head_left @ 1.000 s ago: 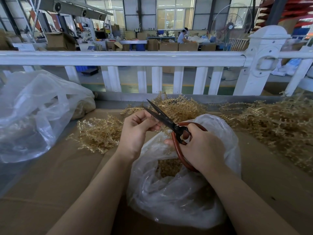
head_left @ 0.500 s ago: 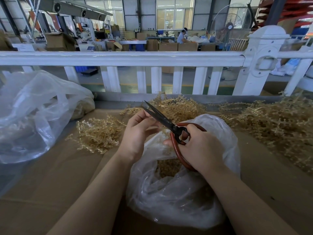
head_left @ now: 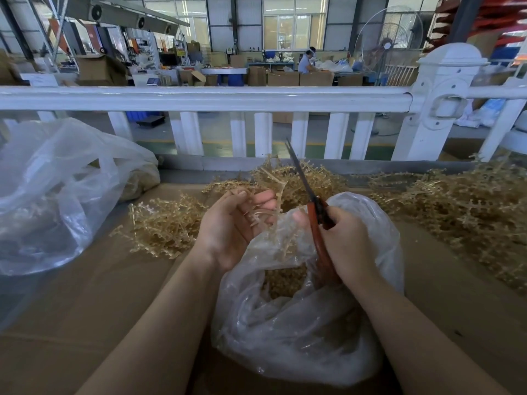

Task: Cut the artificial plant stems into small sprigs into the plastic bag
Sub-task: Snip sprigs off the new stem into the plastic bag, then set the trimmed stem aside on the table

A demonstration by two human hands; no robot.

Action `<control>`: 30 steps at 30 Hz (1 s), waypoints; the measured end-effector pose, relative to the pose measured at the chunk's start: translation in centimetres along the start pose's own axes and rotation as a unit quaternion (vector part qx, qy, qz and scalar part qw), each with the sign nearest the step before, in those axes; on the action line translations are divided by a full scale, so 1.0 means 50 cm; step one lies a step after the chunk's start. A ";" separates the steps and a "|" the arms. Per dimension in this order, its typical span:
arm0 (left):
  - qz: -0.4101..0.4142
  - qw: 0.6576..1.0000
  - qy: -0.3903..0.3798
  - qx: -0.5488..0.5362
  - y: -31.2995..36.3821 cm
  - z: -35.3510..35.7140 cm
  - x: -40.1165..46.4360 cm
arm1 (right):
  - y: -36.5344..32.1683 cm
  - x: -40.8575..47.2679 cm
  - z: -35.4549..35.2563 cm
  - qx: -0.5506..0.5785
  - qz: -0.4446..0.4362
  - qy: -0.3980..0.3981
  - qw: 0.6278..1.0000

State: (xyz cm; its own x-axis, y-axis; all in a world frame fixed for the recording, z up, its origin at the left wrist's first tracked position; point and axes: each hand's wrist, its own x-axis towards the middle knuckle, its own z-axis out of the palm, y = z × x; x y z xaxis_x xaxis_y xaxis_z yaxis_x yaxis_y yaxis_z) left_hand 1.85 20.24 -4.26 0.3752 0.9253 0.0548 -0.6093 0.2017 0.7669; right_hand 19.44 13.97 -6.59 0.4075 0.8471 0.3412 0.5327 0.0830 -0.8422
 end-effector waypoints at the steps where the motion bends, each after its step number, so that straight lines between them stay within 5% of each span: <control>1: -0.009 1.000 -0.005 -0.005 0.000 0.001 -0.001 | -0.005 0.002 -0.004 0.044 0.030 -0.022 0.998; 7: -0.049 0.998 -0.009 -0.036 0.005 0.005 -0.006 | -0.025 0.002 -0.021 0.237 0.122 -0.112 0.957; 16: -0.057 0.996 -0.002 -0.063 0.007 0.008 -0.006 | -0.016 0.010 -0.029 0.315 0.128 -0.159 0.927; 30: -0.067 0.993 0.009 -0.098 0.019 0.014 -0.015 | -0.012 0.009 -0.029 0.316 0.137 -0.142 0.928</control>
State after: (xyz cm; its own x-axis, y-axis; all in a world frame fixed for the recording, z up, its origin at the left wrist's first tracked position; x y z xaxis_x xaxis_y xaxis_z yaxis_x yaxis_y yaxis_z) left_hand 1.48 19.53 -3.13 0.4503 0.8913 -0.0521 -0.6803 0.3803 0.6265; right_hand 20.36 13.56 -5.32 0.2030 0.9787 0.0297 -0.1396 0.0590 -0.9884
